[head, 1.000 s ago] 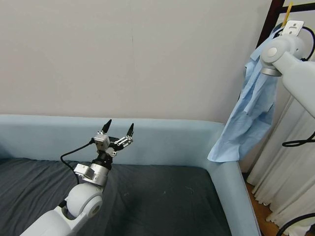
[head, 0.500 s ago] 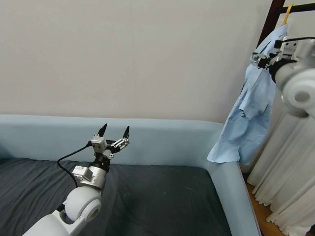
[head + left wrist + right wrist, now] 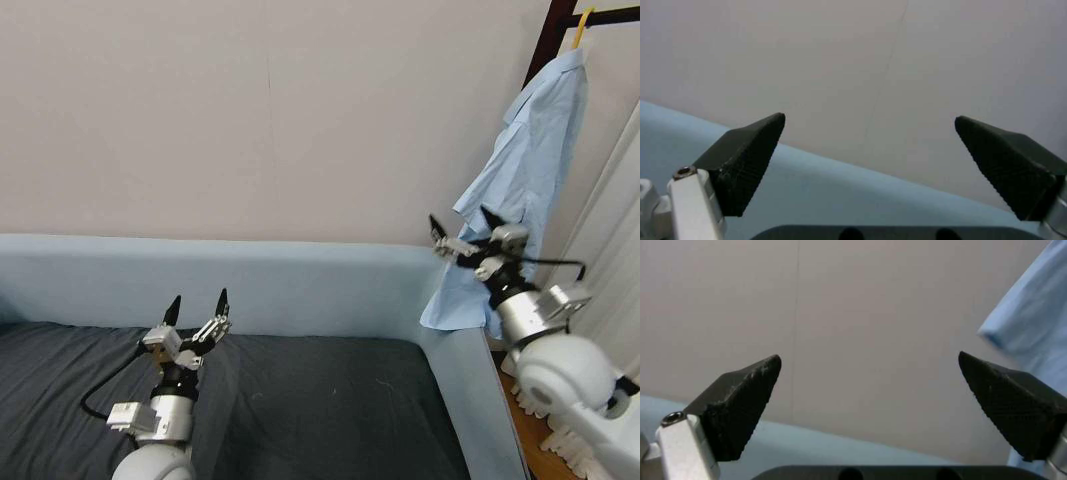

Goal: Pick up the clothes from the sofa and hang them on the clothes hanger.

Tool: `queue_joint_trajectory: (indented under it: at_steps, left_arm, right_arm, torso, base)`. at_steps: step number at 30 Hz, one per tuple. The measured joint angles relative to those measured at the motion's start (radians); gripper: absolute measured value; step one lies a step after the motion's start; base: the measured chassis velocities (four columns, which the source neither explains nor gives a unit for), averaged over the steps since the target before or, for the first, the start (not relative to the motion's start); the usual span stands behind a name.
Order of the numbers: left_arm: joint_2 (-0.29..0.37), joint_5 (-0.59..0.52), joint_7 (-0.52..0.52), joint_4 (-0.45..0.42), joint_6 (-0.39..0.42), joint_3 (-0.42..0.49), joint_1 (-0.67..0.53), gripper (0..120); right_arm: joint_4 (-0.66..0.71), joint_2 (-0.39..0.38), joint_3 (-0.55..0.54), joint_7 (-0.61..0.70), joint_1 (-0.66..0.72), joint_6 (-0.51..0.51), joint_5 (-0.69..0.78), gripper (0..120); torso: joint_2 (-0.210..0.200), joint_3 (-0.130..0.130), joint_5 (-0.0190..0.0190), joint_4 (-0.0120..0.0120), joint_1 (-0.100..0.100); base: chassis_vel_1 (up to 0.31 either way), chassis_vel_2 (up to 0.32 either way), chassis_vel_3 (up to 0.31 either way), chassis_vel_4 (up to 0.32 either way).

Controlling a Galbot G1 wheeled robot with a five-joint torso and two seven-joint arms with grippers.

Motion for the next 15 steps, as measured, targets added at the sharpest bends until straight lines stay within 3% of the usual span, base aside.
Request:
queue_joint_trajectory:
  at_steps: [3,4,10,15]
  left_arm:
    - [-0.058,0.057,-0.002,-0.004,-0.026,-0.006,0.078,100]
    - [-0.058,0.057,-0.002,-0.004,-0.026,-0.006,0.078,100]
    - [-0.146,0.154,-0.032,0.010,-0.044,-0.008,0.140,100]
    - [-0.193,0.174,-0.041,0.025,-0.051,-0.022,0.162,100]
  right_arm:
    - [-0.001,0.091,0.042,-0.049,-0.149,0.019,-0.138,100]
    - [-0.001,0.091,0.042,-0.049,-0.149,0.019,-0.138,100]
    - [-0.028,0.264,0.147,-0.076,-0.377,0.066,-0.372,100]
    - [0.001,0.347,0.247,-0.073,-0.507,0.065,-0.414,100]
  torso:
    - [0.000,0.000,-0.0003,-0.0012,0.000]
    - [0.000,0.000,-0.0003,-0.0012,0.000]
    - [0.000,0.000,-0.0002,-0.0010,0.000]
    - [0.000,0.000,0.0000,-0.0012,0.000]
  base:
    - [0.000,0.000,0.000,0.000]
    - [0.000,0.000,0.000,0.000]
    - [0.000,0.000,0.000,0.000]
    - [0.000,0.000,0.000,0.000]
